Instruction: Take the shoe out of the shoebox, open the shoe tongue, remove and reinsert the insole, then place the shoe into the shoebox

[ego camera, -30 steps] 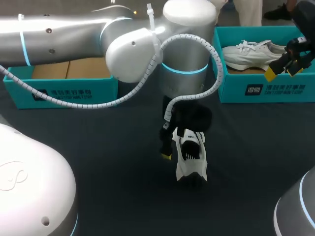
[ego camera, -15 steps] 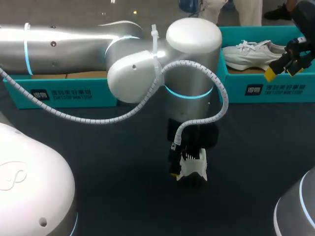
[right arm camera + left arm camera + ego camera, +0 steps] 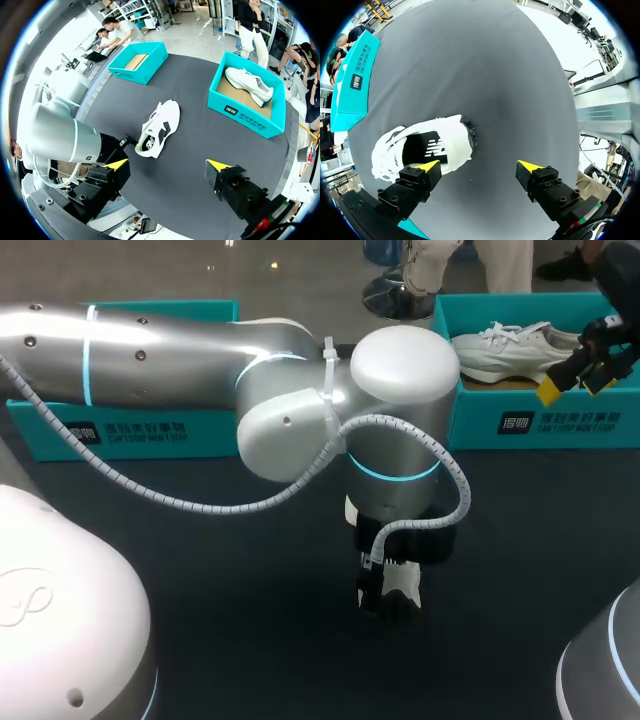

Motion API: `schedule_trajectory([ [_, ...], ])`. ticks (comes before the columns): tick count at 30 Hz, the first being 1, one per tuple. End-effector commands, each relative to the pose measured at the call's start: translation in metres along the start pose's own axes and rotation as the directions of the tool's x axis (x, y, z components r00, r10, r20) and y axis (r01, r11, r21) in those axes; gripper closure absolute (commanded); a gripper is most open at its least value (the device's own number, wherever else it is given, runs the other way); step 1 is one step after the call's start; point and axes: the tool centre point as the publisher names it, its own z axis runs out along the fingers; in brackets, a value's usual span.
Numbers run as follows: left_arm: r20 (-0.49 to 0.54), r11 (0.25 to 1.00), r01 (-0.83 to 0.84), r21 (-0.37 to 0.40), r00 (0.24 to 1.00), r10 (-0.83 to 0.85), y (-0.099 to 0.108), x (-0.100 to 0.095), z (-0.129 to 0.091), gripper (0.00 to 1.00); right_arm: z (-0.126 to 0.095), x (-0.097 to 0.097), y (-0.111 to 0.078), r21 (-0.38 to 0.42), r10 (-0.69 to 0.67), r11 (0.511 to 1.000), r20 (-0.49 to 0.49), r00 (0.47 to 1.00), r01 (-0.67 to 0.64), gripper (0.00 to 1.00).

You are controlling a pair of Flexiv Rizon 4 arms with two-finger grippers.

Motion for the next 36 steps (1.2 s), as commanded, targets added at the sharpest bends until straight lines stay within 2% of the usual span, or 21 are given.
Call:
schedule_trajectory([
  [1, 0.000, 1.000, 0.001, -0.004, 1.000, -0.001, -0.008, -0.003, 0.011, 0.00, 0.000, -0.001, 0.003, 0.007, 0.001, 1.000, -0.001, 1.000, -0.001, 0.00],
  [14, 0.002, 0.999, 0.036, -0.007, 0.999, -0.035, -0.012, -0.009, 0.024, 0.00, 0.000, -0.001, 0.003, 0.007, 0.001, 1.000, -0.001, 1.000, -0.001, 0.00],
  [25, 0.021, 0.998, 0.055, -0.017, 0.998, -0.054, -0.021, -0.013, 0.030, 0.00, 0.000, -0.001, 0.003, 0.007, 0.001, 1.000, -0.001, 1.000, -0.001, 0.00],
  [33, 0.040, 0.997, 0.080, -0.022, 0.996, -0.079, -0.018, -0.018, 0.030, 0.00, 0.000, -0.001, 0.003, 0.007, 0.001, 1.000, -0.001, 1.000, -0.001, 0.00],
  [35, 0.047, 0.996, 0.088, -0.029, 0.995, -0.087, -0.017, -0.019, 0.031, 0.15, 0.000, -0.001, 0.003, 0.007, 0.001, 1.000, -0.001, 1.000, -0.001, 0.00],
  [36, 0.047, 0.996, 0.089, -0.030, 0.995, -0.088, -0.017, -0.020, 0.032, 0.25, 0.000, -0.001, 0.003, 0.007, 0.001, 1.000, -0.001, 1.000, -0.001, 0.00],
])
